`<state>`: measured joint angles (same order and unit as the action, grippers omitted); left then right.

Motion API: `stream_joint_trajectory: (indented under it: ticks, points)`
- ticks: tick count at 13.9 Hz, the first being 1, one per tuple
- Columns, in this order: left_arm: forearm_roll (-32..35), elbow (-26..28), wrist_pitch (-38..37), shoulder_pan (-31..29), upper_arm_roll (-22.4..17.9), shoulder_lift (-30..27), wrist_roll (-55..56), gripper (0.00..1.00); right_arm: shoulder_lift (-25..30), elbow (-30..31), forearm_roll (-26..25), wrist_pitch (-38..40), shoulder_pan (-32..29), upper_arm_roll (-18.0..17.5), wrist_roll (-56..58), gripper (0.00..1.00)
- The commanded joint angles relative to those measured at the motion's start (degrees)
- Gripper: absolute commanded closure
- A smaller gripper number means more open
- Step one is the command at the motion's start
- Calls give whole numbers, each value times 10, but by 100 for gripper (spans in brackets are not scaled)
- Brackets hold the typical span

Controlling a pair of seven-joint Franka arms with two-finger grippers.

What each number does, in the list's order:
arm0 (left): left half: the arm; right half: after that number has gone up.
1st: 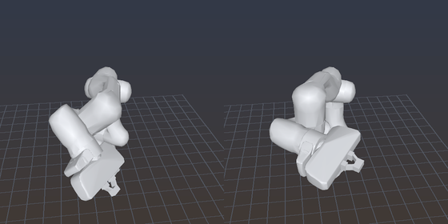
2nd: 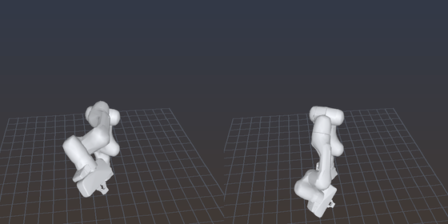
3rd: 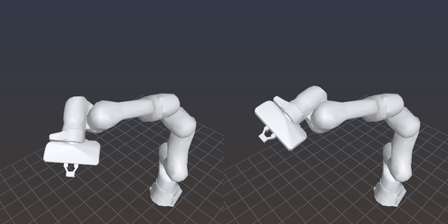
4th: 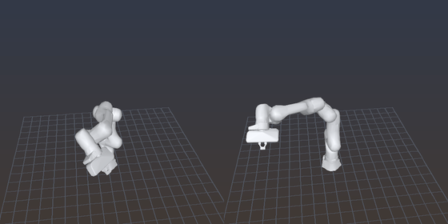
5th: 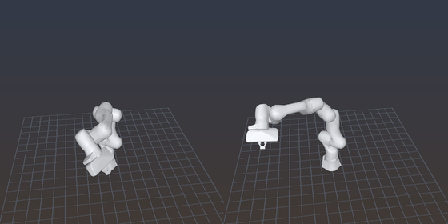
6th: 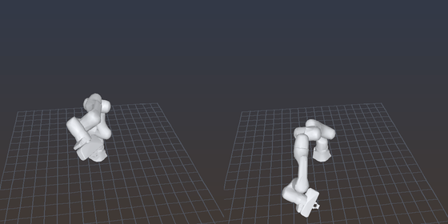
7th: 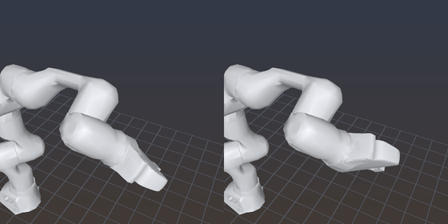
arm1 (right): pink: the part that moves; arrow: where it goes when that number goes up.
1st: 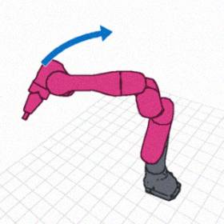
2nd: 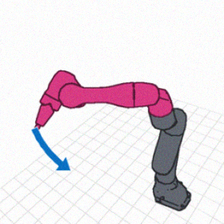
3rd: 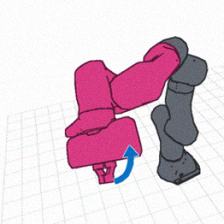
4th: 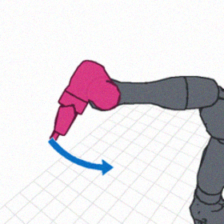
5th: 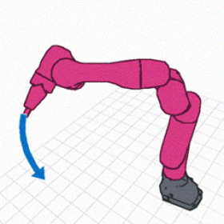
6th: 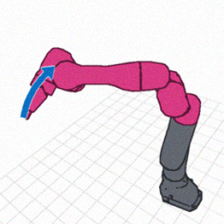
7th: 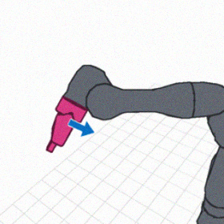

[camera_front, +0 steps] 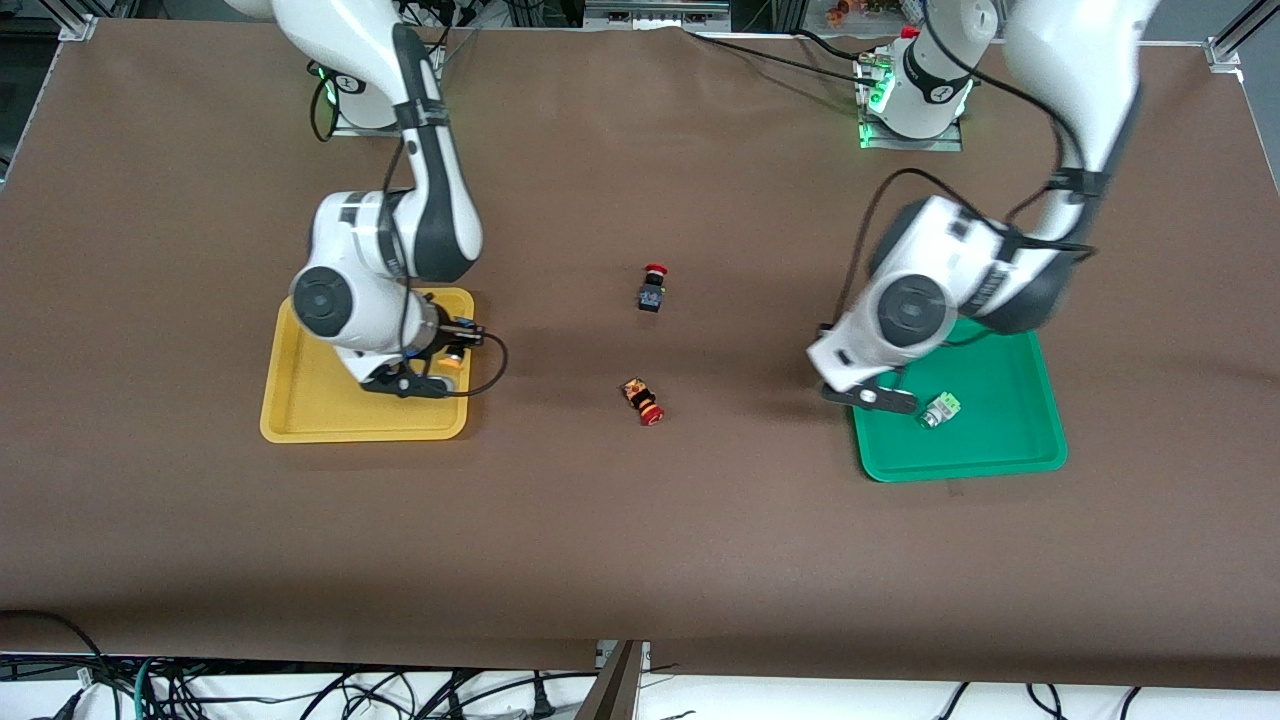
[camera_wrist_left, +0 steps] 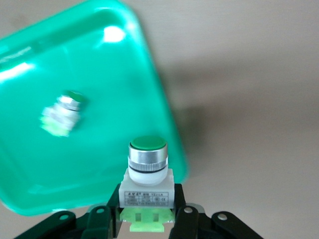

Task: Place green and yellow buttons in trays
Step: 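Carry the yellow button into the yellow tray while the left gripper carries green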

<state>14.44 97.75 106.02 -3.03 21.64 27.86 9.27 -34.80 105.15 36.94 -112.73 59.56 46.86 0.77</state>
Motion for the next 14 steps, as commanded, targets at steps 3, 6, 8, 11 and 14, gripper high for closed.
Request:
stream_joint_trajectory:
  ticks: [3, 6, 8, 11, 14]
  points:
    - [49, 8, 29, -123, 9, 35, -175, 97, -26, 48, 14, -63, -24, -6, 88, 75]
    - [116, 13, 116, -190, 8, 89, -249, 95, -40, 51, 52, -69, -25, -7, 105, 53]
    - [117, 13, 132, -204, 9, 105, -261, 17, -46, 51, 70, -70, -25, -15, 105, 43]
    - [110, 5, 101, -204, 45, 63, -258, 0, -45, 47, 72, -62, -24, -15, 100, 22]
    - [51, -12, 49, -202, 93, -22, -248, 0, -20, 38, 64, -47, -18, -9, 92, 3]
